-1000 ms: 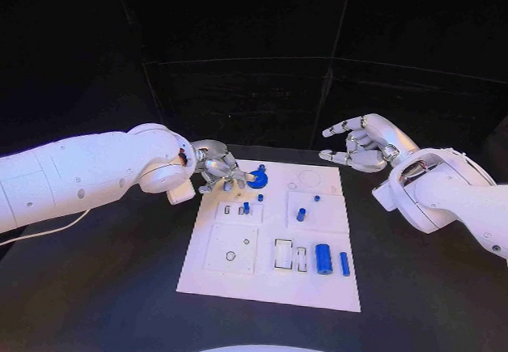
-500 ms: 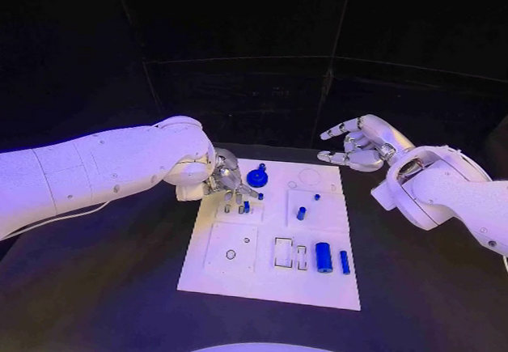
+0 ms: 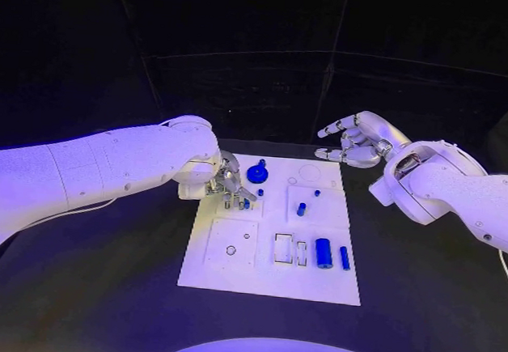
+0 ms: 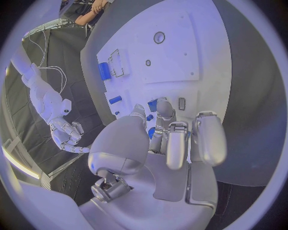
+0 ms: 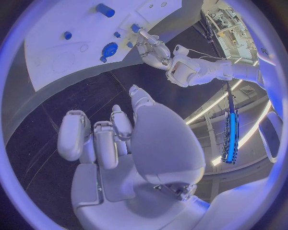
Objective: Assemble the parts on the task board
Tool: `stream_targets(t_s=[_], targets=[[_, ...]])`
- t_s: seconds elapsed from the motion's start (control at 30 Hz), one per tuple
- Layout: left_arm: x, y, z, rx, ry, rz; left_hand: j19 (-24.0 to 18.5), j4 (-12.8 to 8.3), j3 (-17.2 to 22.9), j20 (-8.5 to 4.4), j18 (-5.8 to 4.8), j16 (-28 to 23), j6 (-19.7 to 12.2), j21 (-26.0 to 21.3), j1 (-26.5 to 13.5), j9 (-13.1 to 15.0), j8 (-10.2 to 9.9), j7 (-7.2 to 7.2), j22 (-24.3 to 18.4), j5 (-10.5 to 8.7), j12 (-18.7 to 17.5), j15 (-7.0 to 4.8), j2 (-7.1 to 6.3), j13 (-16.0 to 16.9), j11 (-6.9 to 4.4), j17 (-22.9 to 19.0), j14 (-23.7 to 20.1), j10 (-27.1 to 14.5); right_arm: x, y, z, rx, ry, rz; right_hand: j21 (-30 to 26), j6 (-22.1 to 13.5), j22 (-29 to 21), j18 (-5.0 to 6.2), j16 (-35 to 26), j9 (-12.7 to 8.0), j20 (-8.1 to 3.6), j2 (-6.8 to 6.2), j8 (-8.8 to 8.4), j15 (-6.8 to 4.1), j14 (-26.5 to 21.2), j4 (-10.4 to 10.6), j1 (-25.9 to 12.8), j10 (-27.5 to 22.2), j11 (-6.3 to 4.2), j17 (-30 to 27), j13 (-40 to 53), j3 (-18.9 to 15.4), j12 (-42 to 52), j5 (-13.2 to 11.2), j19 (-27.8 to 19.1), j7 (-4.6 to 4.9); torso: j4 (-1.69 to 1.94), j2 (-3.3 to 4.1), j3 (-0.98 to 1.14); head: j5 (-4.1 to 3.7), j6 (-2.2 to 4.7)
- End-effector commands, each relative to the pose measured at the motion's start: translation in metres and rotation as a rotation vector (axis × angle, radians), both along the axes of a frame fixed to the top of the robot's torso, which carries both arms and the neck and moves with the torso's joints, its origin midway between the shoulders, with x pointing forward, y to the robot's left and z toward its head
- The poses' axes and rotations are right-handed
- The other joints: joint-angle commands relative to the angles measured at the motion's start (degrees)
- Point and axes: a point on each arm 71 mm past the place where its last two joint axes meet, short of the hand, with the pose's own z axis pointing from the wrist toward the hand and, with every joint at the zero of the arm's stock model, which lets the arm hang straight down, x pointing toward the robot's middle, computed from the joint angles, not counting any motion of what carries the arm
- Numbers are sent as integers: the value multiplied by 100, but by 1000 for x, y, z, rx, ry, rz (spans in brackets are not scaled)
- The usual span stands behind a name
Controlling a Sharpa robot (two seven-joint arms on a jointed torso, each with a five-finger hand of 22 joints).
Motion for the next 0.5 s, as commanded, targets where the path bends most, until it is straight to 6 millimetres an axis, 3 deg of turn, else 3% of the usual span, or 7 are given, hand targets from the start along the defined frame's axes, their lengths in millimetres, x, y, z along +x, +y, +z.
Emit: stream_targets(t_s=[0.03,0.5], targets=[[0,-1,0,32,12,-13,78,-23,-23,-41,-115,26,-55,22,53,21,62,-4,14,-8,50,-33,31,22,-1,1133,514,28,0,2,1,-3,4,9,-33,43,-4,-18,-22,-4,-11,57,33,-2,421,15,-16,13,-11,715,6,-35,28,38,-33,7,-1,-3,-4,-5,-7],[4,-7,0,30,0,-6,66,-57,21,-42,-113,9,-112,25,144,62,141,-5,10,-6,101,-34,70,54,-3,1104,507,11,2,4,0,-6,9,14,-33,46,-4,-19,-22,-4,-12,59,36,-2,421,17,-20,13,-11,716,7,-38,29,40,-33,6,1,3,-3,-14,-35]])
